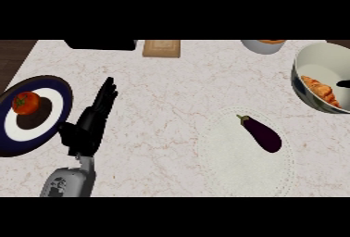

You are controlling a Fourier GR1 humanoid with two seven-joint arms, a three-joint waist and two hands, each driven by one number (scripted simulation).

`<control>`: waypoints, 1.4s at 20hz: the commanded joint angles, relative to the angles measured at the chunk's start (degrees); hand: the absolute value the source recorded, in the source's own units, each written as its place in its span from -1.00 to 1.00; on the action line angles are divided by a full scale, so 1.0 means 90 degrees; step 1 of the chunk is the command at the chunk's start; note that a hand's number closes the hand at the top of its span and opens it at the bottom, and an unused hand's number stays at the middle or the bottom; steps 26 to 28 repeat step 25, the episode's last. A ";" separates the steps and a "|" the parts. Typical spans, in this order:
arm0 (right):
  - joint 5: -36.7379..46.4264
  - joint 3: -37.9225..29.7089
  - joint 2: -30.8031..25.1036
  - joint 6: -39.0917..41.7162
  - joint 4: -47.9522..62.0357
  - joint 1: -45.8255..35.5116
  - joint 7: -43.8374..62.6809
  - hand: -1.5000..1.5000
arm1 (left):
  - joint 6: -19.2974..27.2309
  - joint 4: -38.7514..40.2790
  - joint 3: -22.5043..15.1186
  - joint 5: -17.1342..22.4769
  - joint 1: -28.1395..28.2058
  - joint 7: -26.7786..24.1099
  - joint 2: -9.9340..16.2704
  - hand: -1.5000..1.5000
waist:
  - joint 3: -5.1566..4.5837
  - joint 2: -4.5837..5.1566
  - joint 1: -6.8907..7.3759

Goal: Pick the croissant from the placemat and place it in the bowl

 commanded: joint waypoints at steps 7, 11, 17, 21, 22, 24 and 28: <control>-0.0699 -0.0729 -0.1048 0.1376 0.0724 -0.0198 0.0404 -1.00 | 0.0082 0.0132 -0.0042 -0.0088 -0.0137 0.0063 -0.0114 0.00 | 0.0003 0.0020 -0.0014; -0.1018 -0.1000 -0.1290 0.2160 0.0900 0.0080 0.0315 -1.00 | -0.0223 0.0022 0.0076 0.0093 0.0244 -0.0281 0.0113 0.00 | 0.0004 0.0004 -0.0022; -0.1116 -0.0990 -0.1250 0.2891 0.0748 0.0720 -0.0251 -1.00 | -0.0126 0.0344 0.0187 0.0033 0.0118 -0.0453 0.0078 0.00 | 0.0006 0.0002 -0.0094; -0.1097 -0.0914 -0.1393 0.3053 0.0569 0.0692 -0.0062 -1.00 | -0.0217 -0.0006 0.0230 0.0149 -0.0044 0.0066 0.0186 0.00 | 0.0012 0.0000 -0.0018; -0.1142 -0.0952 -0.1365 0.3093 0.0611 0.0911 -0.0212 -1.00 | -0.0123 0.0228 0.0207 0.0089 -0.0131 -0.0176 0.0057 0.00 | 0.0016 0.0019 -0.0060; -0.1125 -0.0879 -0.1415 0.3233 0.0452 0.1009 -0.0290 -1.00 | -0.0052 0.0201 -0.0089 -0.0061 0.0227 -0.0332 -0.0158 0.00 | 0.0011 -0.0008 -0.0075; -0.1160 -0.0914 -0.1221 0.2996 0.0509 0.1044 -0.0279 -1.00 | -0.0010 -0.0066 -0.0028 -0.0035 0.0008 0.0073 -0.0093 0.00 | 0.0022 0.0007 -0.0007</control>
